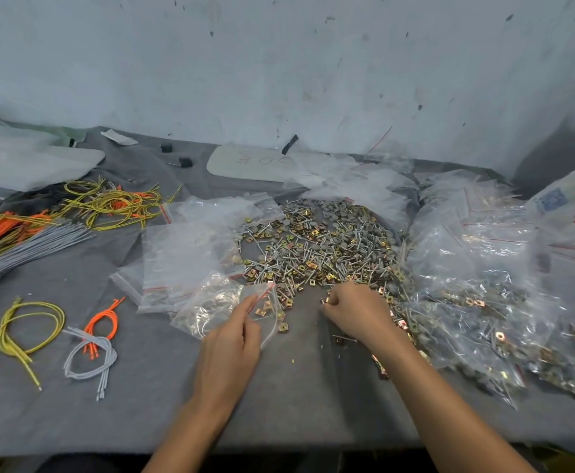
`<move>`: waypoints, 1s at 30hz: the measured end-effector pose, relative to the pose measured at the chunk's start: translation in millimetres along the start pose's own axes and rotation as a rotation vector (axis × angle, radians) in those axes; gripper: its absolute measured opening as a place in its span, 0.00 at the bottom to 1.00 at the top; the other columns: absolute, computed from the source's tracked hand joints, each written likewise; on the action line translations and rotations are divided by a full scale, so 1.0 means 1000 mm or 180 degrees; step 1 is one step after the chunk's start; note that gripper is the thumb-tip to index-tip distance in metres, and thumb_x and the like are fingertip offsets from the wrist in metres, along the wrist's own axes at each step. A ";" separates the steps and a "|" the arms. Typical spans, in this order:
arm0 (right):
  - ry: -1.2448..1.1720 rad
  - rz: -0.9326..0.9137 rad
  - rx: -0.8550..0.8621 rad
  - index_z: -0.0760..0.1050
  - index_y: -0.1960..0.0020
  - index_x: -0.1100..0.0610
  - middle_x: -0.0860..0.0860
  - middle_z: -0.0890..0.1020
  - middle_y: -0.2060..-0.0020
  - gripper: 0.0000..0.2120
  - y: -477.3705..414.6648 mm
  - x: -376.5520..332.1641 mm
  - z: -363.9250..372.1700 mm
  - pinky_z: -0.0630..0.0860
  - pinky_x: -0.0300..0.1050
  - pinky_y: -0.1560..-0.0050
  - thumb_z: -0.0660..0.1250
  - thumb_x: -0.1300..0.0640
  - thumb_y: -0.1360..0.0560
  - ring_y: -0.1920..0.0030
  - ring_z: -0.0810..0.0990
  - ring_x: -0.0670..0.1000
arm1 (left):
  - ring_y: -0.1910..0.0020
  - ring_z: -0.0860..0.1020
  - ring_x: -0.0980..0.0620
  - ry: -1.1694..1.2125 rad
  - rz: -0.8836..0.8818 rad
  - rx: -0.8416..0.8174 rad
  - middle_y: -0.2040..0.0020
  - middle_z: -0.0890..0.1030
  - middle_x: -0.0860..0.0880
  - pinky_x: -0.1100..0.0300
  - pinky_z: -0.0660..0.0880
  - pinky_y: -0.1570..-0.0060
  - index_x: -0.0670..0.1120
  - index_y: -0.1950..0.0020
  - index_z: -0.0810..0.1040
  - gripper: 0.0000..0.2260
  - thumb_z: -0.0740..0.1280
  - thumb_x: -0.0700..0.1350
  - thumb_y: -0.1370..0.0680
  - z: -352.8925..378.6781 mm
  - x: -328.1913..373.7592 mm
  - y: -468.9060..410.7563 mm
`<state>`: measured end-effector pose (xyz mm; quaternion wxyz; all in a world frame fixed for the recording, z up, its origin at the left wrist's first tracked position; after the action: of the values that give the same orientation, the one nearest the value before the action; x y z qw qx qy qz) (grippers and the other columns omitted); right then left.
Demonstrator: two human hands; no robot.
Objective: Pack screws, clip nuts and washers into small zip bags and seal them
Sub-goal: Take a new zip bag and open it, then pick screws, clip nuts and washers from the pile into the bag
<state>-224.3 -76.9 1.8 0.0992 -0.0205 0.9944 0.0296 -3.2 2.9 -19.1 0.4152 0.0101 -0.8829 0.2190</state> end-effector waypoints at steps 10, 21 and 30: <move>-0.1228 -0.0545 -0.0549 0.81 0.63 0.52 0.46 0.83 0.69 0.08 0.029 -0.048 -0.014 0.73 0.42 0.65 0.70 0.48 0.30 0.68 0.78 0.44 | 0.61 0.79 0.44 -0.0072 0.0107 -0.0056 0.61 0.83 0.48 0.52 0.72 0.63 0.56 0.31 0.75 0.22 0.54 0.52 0.23 0.002 0.001 0.000; -0.0450 -0.0763 -0.0333 0.77 0.66 0.56 0.51 0.78 0.70 0.15 0.027 -0.096 -0.015 0.68 0.45 0.66 0.68 0.47 0.27 0.62 0.77 0.57 | 0.52 0.81 0.43 -0.0106 0.0212 -0.0073 0.50 0.85 0.47 0.51 0.75 0.57 0.54 0.31 0.76 0.21 0.58 0.47 0.23 0.001 0.003 0.001; -0.0467 -0.0325 -0.0478 0.83 0.57 0.50 0.44 0.84 0.62 0.06 0.036 0.006 -0.043 0.78 0.44 0.56 0.70 0.50 0.24 0.58 0.82 0.46 | 0.67 0.71 0.52 -0.0092 0.0244 0.0025 0.68 0.74 0.55 0.57 0.64 0.67 0.62 0.31 0.69 0.21 0.54 0.51 0.24 0.001 0.005 0.000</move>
<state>-240.4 -44.3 44.7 0.1713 -0.0763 0.9771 0.1003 -7.4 3.5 -16.2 0.3937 -0.0189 -0.8877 0.2379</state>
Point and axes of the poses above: each hand's wrist, its own y-axis away from the middle knuckle, its own z-axis out of the palm, x = y × z, the point moved 6 cm from there along -y, towards the middle knuckle
